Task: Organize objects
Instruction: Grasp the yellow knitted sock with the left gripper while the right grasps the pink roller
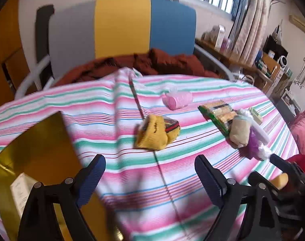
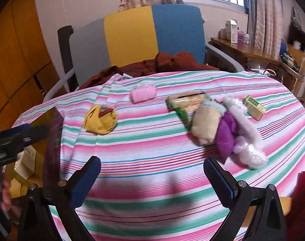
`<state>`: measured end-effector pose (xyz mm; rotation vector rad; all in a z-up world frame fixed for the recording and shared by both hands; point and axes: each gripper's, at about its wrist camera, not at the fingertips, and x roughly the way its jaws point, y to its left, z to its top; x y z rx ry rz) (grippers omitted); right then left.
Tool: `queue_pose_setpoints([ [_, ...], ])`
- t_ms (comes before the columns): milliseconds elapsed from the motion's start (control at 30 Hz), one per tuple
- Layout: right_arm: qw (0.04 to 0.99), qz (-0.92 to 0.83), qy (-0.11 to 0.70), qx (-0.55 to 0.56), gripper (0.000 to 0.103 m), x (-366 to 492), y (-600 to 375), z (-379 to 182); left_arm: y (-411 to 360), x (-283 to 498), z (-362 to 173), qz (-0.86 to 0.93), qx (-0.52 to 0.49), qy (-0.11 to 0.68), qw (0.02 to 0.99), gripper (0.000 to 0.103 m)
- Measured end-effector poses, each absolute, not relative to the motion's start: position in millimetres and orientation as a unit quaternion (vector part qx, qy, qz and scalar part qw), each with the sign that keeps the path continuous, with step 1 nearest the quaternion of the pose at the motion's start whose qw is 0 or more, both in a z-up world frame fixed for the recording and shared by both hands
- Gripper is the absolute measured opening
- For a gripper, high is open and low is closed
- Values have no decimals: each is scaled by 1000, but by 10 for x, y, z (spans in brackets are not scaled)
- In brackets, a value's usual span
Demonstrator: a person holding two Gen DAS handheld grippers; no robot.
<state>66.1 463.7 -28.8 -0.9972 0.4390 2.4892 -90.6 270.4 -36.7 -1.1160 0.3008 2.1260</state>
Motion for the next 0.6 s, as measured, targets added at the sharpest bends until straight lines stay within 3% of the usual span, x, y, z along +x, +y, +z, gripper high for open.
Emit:
queue_pose_setpoints([
  [433,228,903,143,-334,103,571,5075,51,3469,-1402,-1044,808,-474,152,315,89],
  [533,216,904,149,-338,103,422,5197,83,3386,-1433,-1075,806,-480,118,327,61],
  [600,209,904,147,-342,103,275,5258,84,3319,-1377,-1019,804,-472,104,345,52],
])
